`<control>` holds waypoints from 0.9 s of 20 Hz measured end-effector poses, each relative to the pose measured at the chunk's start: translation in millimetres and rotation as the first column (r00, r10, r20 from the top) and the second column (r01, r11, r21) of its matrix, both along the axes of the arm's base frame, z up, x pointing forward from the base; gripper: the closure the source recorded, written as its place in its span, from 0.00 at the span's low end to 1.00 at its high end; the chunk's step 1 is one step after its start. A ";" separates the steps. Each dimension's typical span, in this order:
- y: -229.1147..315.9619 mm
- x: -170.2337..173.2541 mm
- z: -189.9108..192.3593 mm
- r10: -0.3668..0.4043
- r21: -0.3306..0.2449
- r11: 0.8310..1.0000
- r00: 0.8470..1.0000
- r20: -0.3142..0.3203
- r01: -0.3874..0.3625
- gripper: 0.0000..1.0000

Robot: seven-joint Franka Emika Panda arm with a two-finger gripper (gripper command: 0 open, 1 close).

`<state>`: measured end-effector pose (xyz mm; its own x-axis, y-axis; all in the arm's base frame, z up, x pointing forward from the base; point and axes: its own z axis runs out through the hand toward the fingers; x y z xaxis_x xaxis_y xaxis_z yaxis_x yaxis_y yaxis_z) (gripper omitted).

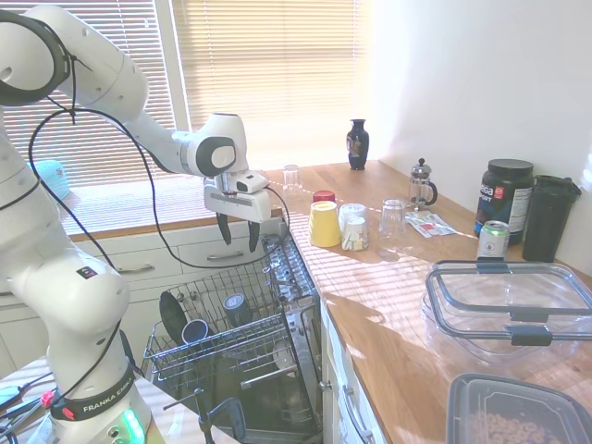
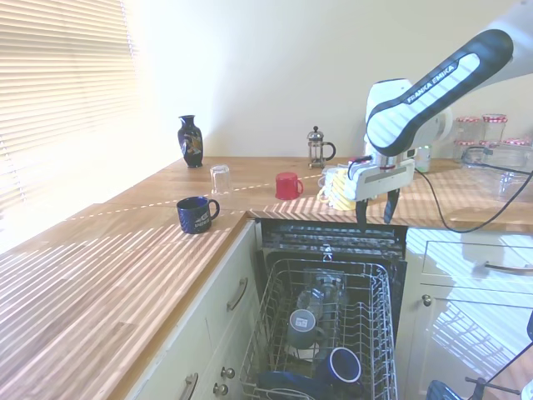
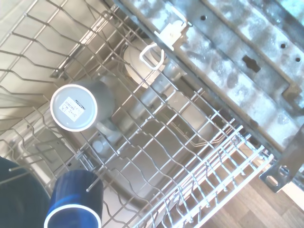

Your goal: Take a mug cup out of the rack

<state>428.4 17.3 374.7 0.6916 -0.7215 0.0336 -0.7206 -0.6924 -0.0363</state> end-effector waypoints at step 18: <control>211.4 47.9 -91.9 0.381 -0.203 0.905 0.924 0.002 -0.373 0.00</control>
